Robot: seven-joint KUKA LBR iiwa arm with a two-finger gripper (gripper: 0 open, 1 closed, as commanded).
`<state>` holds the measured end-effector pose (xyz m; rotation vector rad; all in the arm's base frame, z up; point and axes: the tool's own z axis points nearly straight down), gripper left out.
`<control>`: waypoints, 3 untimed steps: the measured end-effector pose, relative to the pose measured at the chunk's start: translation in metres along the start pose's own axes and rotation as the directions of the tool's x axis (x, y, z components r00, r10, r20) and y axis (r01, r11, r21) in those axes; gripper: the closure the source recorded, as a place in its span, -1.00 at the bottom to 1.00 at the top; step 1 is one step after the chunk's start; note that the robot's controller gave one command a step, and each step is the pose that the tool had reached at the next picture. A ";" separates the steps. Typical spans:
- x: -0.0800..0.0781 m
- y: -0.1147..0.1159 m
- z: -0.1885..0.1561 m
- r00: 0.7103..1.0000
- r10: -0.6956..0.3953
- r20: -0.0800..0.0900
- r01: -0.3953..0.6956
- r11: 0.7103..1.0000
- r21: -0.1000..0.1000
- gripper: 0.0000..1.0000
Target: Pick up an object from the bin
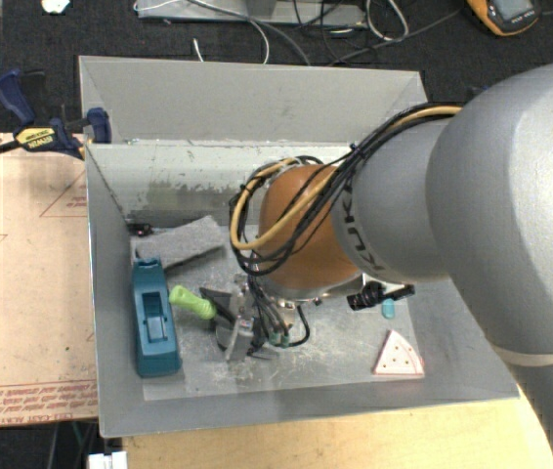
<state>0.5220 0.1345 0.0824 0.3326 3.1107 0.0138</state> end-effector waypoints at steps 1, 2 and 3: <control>0.000 0.001 -0.010 1.000 0.000 0.002 0.000 1.000 -0.002 1.00; 0.001 0.001 -0.040 1.000 0.001 -0.004 -0.001 1.000 0.000 1.00; -0.001 0.002 -0.068 1.000 0.001 0.002 -0.001 1.000 -0.003 1.00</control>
Offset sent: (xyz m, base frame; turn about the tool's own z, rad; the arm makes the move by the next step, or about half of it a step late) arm 0.0008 0.0006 0.0676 0.0000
